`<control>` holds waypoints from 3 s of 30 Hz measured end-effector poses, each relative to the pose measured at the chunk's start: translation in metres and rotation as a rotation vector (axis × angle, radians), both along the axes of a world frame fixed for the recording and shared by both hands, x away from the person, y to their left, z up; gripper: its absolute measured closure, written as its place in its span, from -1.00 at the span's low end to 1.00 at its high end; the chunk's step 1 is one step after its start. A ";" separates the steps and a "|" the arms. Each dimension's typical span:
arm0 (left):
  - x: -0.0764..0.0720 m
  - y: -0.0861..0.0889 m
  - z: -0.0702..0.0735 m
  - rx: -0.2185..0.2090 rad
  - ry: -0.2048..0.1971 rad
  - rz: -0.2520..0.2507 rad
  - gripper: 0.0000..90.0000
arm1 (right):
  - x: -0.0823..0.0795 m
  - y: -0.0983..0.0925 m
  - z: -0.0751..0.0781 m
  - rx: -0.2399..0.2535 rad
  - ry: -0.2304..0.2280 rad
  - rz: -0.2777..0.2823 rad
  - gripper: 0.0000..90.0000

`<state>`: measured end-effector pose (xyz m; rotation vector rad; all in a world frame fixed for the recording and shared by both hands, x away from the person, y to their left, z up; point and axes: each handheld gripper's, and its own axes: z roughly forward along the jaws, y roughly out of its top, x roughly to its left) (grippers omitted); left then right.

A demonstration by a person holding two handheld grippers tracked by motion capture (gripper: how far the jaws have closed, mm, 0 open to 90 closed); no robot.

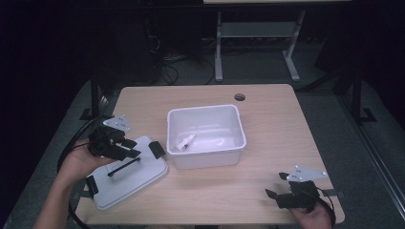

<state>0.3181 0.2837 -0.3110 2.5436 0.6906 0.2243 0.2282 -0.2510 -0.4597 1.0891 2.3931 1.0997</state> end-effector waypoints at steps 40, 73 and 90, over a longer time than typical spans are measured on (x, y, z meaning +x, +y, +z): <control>0.007 0.050 -0.082 0.039 0.056 0.071 0.52 | 0.003 0.004 -0.006 -0.030 0.028 0.000 -0.56; 0.006 0.052 -0.060 0.111 0.061 0.010 0.87 | 0.002 0.003 -0.006 -0.032 0.031 0.003 -0.56; -0.014 0.057 0.001 0.073 0.000 -0.060 0.87 | 0.002 0.003 -0.005 -0.035 0.027 0.001 -0.56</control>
